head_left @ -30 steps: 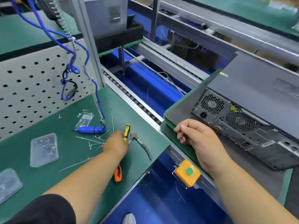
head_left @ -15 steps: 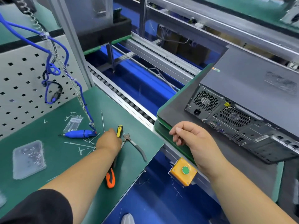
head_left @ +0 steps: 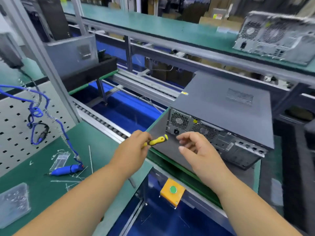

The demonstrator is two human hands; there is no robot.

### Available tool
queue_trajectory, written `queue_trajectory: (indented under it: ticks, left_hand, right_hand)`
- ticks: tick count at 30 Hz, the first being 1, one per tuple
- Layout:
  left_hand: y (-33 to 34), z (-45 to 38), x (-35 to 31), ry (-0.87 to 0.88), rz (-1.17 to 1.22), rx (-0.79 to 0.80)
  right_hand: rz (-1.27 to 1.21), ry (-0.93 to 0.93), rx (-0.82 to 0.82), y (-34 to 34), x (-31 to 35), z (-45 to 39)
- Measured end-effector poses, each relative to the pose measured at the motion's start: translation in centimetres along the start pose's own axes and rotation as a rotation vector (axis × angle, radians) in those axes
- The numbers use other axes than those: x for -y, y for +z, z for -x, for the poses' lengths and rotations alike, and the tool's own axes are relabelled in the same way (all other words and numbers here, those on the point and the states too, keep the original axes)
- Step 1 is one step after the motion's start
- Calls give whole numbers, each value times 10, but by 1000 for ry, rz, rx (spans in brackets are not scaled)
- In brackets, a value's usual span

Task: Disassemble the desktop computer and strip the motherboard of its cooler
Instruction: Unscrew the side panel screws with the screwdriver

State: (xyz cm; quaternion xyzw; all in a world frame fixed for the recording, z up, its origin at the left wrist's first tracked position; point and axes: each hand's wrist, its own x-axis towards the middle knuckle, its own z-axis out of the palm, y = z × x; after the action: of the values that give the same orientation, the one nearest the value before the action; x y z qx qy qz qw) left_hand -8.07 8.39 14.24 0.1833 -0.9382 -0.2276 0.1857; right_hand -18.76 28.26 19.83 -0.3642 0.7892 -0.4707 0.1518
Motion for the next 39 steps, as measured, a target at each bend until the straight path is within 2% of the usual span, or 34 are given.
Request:
queue_trajectory:
  ticks: [4,7,14,17,20,23,27,35,39]
  left_hand:
    - [6,-13,-70,347,-109,27]
    - [17,-21,-119,574,-146,12]
    - [62,-27,-193,677,-89,29]
    - [73,-29,-207,636,-67,3]
    - [72,-42,-207,519,6,-36]
    - [67,-61,-194,448,19,-64]
    - [66,-88,-168,408,5,-8]
    - [83,-135,-129,556,-11,158]
    - [92,-142,-127,578,1,163]
  right_hand:
    - [411,-153,-25,-40,-10,14]
    - [644,-133,14,-69,-20,26]
    - [699,-43,-2,-124,-58,52]
    - [546,111,5,-135,-73,55]
    - [296,267,-35,-137,-81,56]
    - [-19,421,-117,-129,-82,52]
    - [-280,601,-264,-110,-80,40]
    - [-465,799,-517,-67,-75,18]
    - [-476,856,-584,-59,-73,16]
